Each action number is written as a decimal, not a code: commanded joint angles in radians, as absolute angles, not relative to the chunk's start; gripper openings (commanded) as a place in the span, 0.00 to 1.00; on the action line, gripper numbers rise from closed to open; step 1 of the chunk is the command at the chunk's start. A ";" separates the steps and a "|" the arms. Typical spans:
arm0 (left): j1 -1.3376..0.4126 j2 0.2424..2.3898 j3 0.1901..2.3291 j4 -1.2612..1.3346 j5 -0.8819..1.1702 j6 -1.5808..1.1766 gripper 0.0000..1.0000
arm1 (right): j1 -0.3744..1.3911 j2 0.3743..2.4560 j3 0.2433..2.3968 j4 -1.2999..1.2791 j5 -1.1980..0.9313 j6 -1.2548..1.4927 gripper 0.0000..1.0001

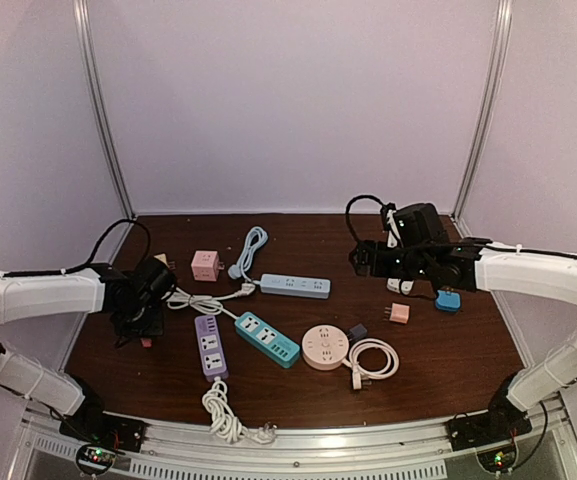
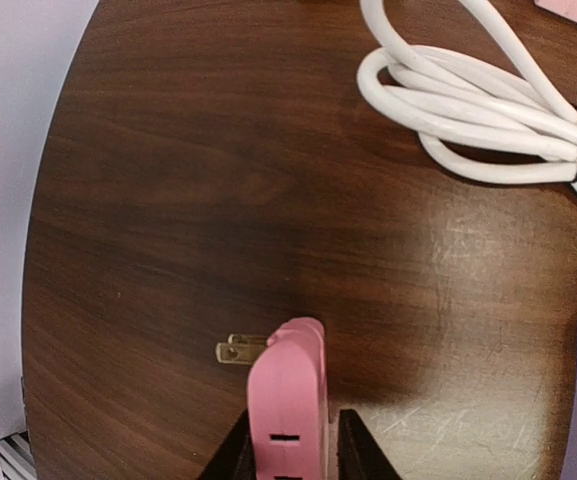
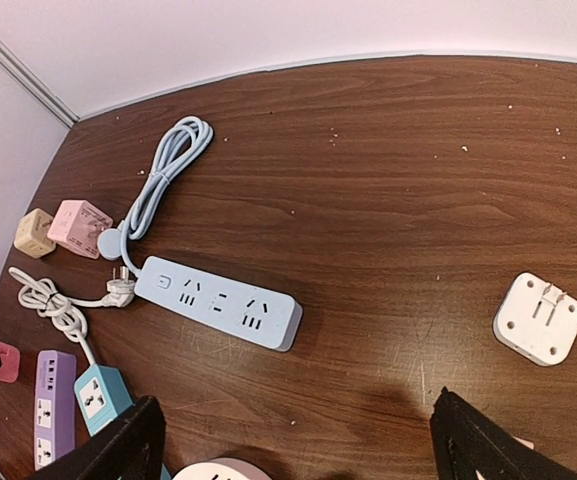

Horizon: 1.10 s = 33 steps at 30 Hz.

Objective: Pull the plug off the socket

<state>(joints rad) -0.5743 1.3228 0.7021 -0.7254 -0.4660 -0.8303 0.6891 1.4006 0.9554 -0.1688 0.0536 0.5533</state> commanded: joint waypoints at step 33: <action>-0.692 1.312 0.737 -0.606 -0.375 -0.821 0.34 | 0.694 1.377 0.928 -0.184 0.083 0.570 0.94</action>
<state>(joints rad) -0.6876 1.3270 0.7143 -0.6483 -0.3958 -0.8280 0.6891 1.3987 0.9375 -0.1730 0.0544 0.5571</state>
